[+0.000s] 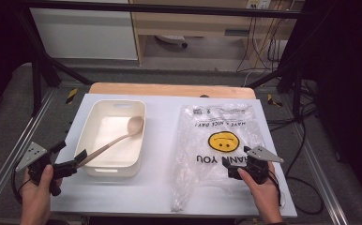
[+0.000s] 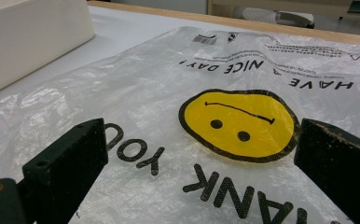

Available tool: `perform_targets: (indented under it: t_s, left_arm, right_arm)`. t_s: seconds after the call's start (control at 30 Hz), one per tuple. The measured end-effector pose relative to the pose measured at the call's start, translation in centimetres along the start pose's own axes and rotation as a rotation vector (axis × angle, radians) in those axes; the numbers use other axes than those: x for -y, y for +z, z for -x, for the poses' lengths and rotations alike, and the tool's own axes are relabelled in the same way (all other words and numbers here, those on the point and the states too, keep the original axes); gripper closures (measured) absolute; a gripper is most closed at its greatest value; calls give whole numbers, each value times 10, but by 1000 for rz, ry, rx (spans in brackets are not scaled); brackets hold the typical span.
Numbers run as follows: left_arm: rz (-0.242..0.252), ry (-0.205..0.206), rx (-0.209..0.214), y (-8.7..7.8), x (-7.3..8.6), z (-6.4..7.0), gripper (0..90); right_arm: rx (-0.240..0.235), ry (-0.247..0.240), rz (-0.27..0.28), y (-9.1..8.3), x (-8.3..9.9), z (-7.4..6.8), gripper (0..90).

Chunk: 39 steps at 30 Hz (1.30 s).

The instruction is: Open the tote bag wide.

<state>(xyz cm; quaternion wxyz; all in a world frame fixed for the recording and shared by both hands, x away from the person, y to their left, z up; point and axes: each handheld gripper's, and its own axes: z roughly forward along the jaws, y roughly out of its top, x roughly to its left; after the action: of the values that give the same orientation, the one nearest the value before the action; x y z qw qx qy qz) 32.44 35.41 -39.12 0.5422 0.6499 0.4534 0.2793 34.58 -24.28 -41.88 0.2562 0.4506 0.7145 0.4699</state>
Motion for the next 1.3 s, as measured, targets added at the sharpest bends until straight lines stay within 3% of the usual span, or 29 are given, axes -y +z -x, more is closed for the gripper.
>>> perform_targets:
  t_s: [0.3, 0.43, 0.8, 1.07, 1.13, 1.3]
  left_arm:
    - [-9, 3, -7, 0, 0, 0, 46]
    - [-4, 8, -13, 0, 0, 0, 46]
    - [-1, -4, -26, -1, 0, -2, 45]
    - [-1, 3, -22, 0, 0, 0, 45]
    - [-2, 6, -20, 0, 0, 0, 44]
    - [-2, 4, -24, 0, 0, 0, 45]
  right_arm:
    - [4, -16, -47, -5, -2, -3, 34]
    - [-17, -73, -77, -11, 1, -11, 34]
    - [-54, -78, -117, -14, 6, -15, 31]
    - [-107, -96, -190, -9, 18, -22, 43]
    - [-128, -121, -233, -8, 24, -27, 42]
    - [-142, -160, -273, -5, 28, -32, 35]
